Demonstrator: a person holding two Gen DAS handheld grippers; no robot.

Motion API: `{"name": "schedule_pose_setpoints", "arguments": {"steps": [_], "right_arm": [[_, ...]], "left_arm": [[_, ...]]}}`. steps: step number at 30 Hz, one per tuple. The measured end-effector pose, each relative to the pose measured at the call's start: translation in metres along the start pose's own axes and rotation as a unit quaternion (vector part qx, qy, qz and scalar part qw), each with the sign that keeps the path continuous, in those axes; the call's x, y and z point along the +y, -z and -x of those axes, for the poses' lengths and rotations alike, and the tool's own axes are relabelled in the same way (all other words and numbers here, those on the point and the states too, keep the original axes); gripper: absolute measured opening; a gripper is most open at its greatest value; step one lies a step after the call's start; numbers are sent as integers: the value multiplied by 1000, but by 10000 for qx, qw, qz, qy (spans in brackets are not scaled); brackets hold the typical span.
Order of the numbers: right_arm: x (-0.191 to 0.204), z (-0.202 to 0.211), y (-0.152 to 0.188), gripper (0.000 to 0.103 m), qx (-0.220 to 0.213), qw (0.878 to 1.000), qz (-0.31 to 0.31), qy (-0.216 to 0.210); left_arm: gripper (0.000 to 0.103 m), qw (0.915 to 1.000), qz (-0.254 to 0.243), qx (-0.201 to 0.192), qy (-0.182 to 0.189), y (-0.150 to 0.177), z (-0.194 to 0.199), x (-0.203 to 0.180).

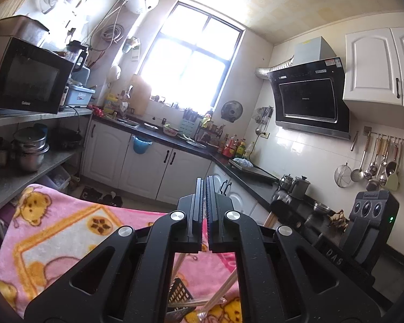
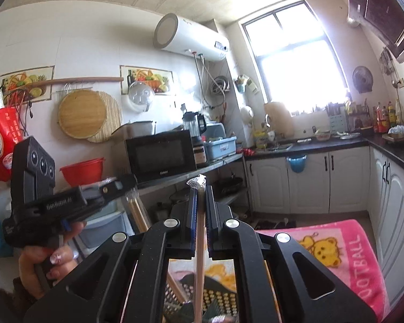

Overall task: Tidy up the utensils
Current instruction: 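Raise both held chopsticks and carry them above the green basket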

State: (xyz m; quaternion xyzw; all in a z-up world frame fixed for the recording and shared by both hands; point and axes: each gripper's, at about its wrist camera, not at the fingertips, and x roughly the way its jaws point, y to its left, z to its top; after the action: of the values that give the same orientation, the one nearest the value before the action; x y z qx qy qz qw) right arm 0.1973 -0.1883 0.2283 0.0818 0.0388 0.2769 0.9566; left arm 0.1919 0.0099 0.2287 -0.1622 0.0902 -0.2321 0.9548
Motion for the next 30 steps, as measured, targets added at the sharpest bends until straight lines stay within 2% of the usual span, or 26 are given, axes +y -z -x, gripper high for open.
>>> {"name": "schedule_pose_setpoints", "arguments": {"steps": [9,30], "right_arm": [[-6,-23,5,6,-132,9997,141,118],[-22,-57,75,6,221,9991,49,371]], "left_arm": [[1,9997,138,186,-118,16,-22,18],[1,9970,455,606,-183,63,-40,43]]}}
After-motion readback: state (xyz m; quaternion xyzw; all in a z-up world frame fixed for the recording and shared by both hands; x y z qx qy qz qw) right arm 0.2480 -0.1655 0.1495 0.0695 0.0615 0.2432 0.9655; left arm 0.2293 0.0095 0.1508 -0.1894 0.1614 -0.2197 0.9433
